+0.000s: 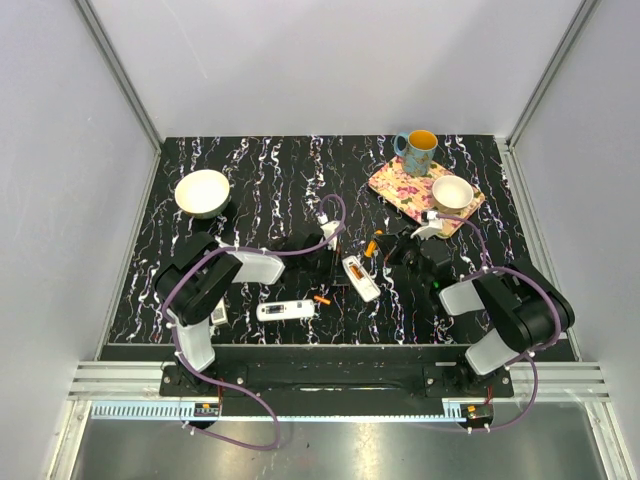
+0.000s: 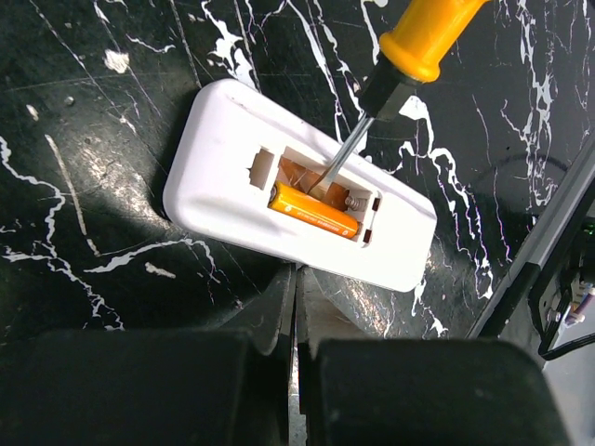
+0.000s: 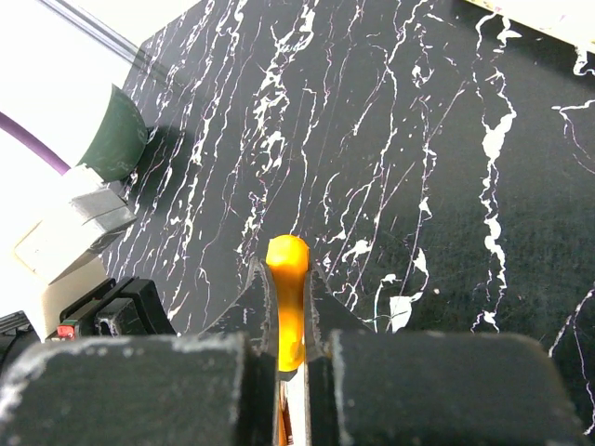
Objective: Unload the batteries from the remote control
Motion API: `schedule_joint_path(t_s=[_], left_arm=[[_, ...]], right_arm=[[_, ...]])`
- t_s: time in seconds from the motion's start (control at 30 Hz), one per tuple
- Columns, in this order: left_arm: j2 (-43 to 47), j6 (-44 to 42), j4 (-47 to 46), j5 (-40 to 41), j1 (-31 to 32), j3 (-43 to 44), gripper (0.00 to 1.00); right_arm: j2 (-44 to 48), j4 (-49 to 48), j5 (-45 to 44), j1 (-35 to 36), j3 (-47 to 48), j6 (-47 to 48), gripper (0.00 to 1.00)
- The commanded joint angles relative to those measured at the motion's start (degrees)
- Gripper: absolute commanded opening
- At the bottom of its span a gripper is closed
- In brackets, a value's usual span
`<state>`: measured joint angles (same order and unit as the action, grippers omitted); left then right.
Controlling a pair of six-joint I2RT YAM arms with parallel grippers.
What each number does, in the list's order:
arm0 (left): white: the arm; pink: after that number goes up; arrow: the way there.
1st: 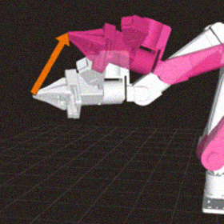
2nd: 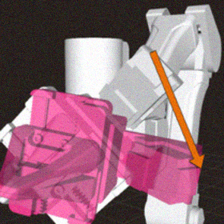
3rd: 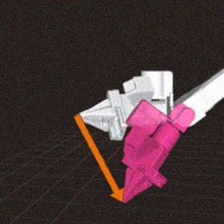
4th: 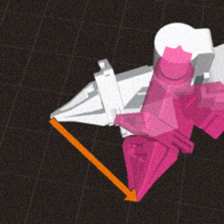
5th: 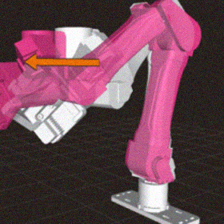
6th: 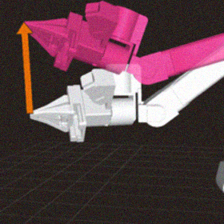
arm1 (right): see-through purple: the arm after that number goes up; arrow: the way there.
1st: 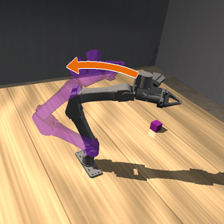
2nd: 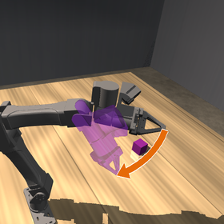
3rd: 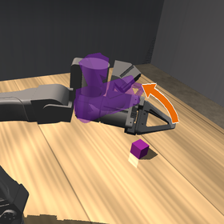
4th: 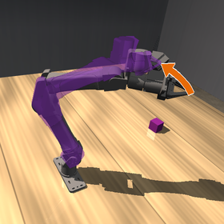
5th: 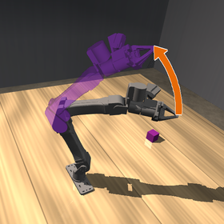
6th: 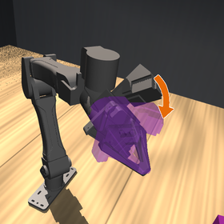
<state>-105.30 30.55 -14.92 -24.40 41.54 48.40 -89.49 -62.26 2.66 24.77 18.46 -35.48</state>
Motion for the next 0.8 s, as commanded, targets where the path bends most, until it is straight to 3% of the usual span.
schedule_joint_path(t_s=[0.0, 0.77], left_arm=[[-2.81, -0.40, -0.29, 1.64, -0.41, 0.73, 0.00], [-6.76, -0.40, 3.40, 0.32, -1.02, 3.63, 0.00]], right_arm=[[-1.82, -4.62, 2.44, 0.01, -0.70, -3.71, 0.00], [-3.50, -4.54, 8.51, -0.08, 1.32, -10.83, 0.00]])
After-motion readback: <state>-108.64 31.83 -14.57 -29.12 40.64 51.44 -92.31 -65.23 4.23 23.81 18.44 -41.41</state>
